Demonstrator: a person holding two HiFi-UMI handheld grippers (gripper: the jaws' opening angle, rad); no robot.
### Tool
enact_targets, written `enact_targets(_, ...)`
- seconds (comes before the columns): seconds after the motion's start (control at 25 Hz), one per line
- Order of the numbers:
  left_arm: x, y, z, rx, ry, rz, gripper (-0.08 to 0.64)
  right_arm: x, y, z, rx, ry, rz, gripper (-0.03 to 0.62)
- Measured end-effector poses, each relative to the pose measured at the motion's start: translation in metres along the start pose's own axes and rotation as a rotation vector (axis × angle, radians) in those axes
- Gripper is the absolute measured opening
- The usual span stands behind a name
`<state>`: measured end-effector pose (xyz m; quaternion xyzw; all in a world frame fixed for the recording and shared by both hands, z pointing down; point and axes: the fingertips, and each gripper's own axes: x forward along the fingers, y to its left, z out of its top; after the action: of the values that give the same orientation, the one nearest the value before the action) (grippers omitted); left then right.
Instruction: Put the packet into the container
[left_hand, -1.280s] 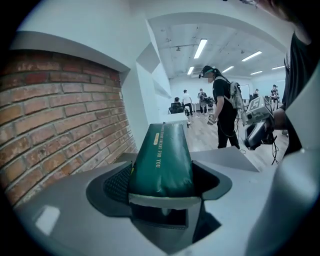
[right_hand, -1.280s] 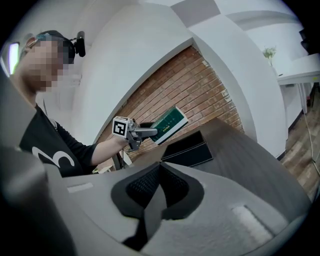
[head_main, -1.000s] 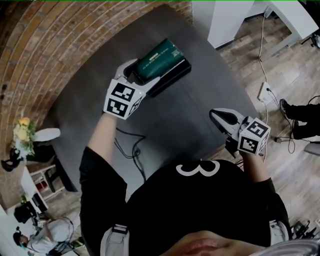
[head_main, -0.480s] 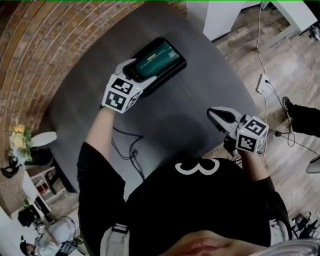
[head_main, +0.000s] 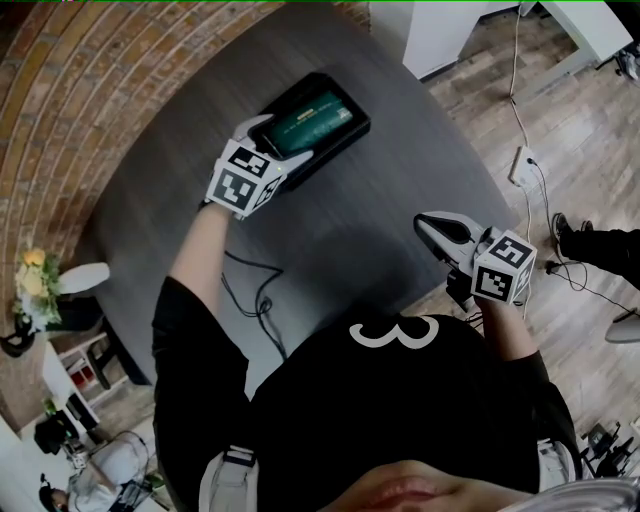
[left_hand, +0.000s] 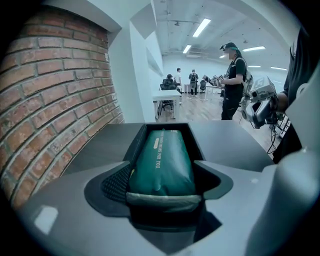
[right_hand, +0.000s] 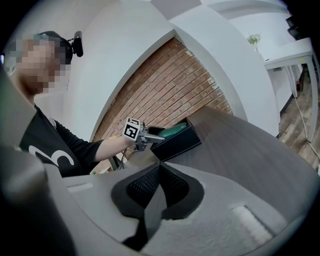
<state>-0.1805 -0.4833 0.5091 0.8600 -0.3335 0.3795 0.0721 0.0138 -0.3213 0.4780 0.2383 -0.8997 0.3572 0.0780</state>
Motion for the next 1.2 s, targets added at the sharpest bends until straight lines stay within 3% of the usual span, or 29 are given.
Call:
enact_targets(0.32,-0.013,0.001,0.001,-0.066,-0.011,-0.02,0.442,-0.009,0.005,0.005,-0.03,-0.006,-0.001,0.002)
enact_targets(0.52,-0.044,-0.013,0.012,-0.089,-0.066,-0.004,0.416,-0.02,0.018,0.014,-0.066,-0.033,0.01,0.002)
enact_targets(0.84,-0.107,-0.102,0.033,-0.229,-0.26,-0.075,0.257,-0.039,0.065,0.035,-0.149,-0.104,0.071,0.002)
enact_targets(1.08,-0.155,-0.173,0.047,-0.433,-0.441,-0.085,0.103,-0.054,0.113,0.039,-0.219,-0.141,0.152,0.0)
enact_targets(1.2,-0.172,-0.197,0.049,-0.511,-0.508,-0.078,0.06,-0.057,0.136,0.038,-0.252,-0.15,0.182,0.0)
